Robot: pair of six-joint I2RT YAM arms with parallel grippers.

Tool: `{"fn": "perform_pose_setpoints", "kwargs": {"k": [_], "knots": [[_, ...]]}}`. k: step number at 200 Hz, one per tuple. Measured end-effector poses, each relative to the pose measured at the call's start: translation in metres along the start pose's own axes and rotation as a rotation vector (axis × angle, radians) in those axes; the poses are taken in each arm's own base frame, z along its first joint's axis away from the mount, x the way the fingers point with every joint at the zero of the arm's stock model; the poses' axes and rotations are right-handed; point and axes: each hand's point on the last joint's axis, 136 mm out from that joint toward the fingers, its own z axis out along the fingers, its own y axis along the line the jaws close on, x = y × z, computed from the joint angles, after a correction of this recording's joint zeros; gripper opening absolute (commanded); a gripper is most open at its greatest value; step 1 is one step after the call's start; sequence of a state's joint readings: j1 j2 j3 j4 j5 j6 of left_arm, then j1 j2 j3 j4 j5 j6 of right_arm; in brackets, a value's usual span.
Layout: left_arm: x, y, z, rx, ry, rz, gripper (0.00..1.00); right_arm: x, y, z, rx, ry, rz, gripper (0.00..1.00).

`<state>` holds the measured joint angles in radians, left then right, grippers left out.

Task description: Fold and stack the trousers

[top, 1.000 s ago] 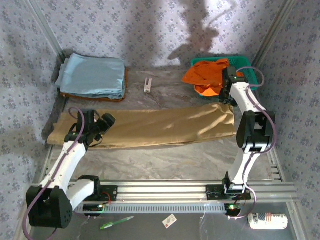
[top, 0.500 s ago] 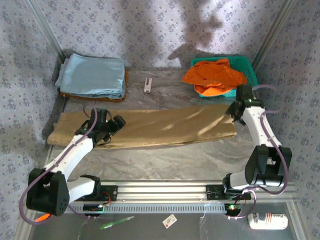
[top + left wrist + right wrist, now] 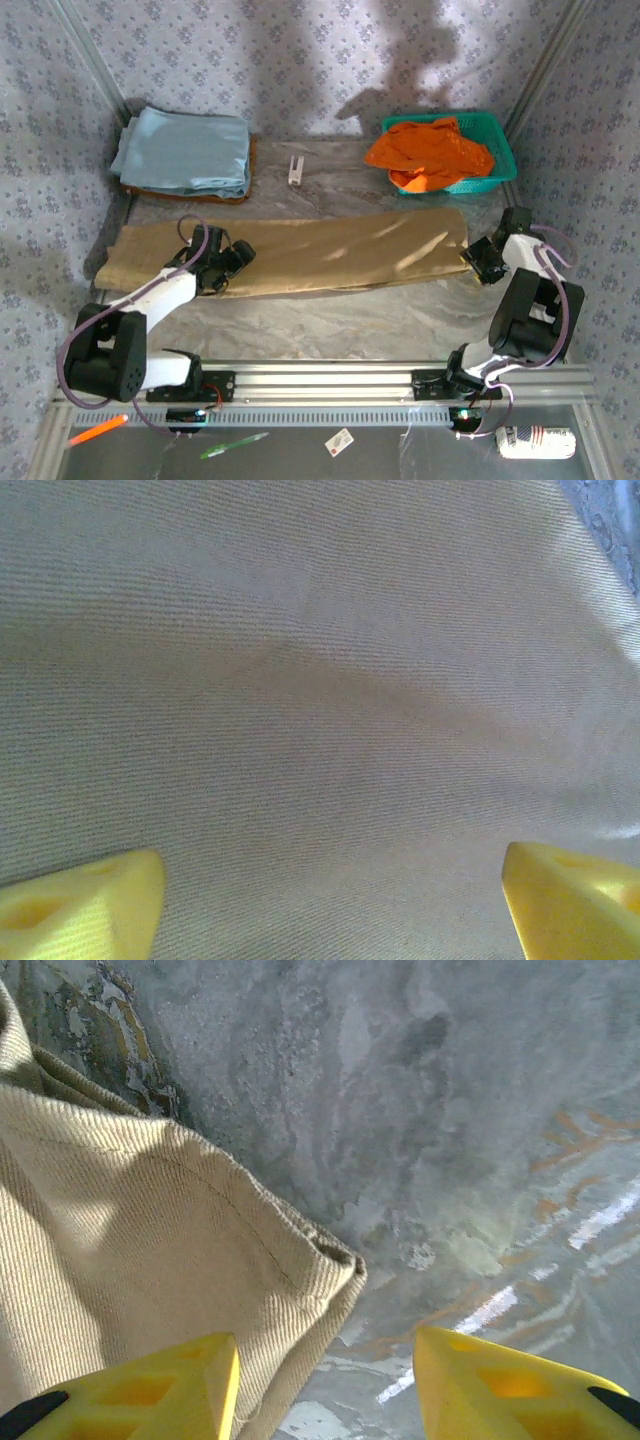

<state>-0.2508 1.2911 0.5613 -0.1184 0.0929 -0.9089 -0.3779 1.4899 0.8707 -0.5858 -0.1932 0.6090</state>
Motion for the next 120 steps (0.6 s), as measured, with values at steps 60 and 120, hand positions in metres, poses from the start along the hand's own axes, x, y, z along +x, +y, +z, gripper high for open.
{"fn": "perform_pose_setpoints", "kwargs": {"k": [60,120], "knots": [[-0.008,0.001,0.001,0.022,-0.011,-0.016,0.87,-0.005,-0.001,0.029,0.035,0.071,0.052,0.20],[-0.012,0.011,0.002,0.024,-0.012,-0.042,0.86,-0.003,-0.007,0.013,0.020,0.019,0.057,0.00]]}}
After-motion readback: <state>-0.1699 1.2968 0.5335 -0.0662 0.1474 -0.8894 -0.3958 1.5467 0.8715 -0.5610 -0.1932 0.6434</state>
